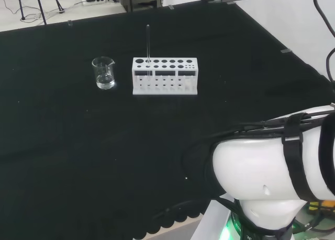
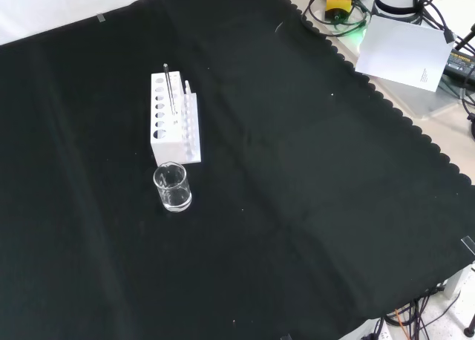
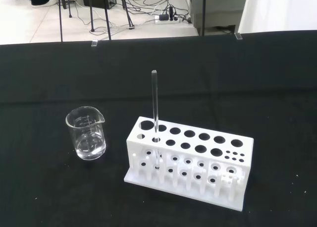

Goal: Take the glass rod from the white test tube rack.

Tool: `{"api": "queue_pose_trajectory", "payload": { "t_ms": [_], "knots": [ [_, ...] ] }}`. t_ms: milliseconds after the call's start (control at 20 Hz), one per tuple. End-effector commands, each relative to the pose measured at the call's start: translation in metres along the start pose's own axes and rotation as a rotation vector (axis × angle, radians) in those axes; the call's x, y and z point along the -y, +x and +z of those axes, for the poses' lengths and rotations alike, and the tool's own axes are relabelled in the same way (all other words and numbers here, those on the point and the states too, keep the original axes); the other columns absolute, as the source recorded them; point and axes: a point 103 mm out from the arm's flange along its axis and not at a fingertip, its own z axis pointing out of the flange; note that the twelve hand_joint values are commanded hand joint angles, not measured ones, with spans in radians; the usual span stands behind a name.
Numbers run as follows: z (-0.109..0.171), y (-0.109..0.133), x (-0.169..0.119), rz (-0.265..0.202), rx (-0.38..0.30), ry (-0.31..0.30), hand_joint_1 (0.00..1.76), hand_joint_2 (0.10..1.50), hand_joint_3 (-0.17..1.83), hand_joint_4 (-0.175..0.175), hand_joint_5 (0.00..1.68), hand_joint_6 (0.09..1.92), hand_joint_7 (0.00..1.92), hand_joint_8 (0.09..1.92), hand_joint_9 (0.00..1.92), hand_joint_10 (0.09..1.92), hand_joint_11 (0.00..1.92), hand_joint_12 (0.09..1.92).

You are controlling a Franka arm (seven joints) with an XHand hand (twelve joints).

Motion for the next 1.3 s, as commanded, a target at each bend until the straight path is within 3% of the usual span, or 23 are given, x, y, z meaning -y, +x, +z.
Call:
{"api": "queue_pose_trajectory", "payload": {
  "t_ms": [50, 250, 800, 1300],
  "knots": [
    [0.000, 0.000, 0.000, 0.002, 0.009, -0.006, 0.48, 0.86, 0.61, -0.108, 0.02, 0.09, 0.00, 0.35, 0.00, 0.61, 0.00, 1.09],
    [0.001, -0.002, 0.000, 0.009, 0.017, -0.001, 0.48, 0.94, 0.47, -0.108, 0.03, 0.09, 0.00, 0.34, 0.00, 0.58, 0.00, 1.09],
    [0.002, -0.006, -0.006, 0.012, 0.005, 0.007, 0.48, 0.97, 0.41, -0.105, 0.04, 0.09, 0.00, 0.42, 0.00, 0.67, 0.00, 1.12],
    [-0.003, -0.016, -0.052, -0.022, -0.026, -0.005, 0.48, 0.98, 0.39, -0.103, 0.06, 0.09, 0.00, 0.55, 0.00, 0.78, 0.00, 1.24]
  ]
}}
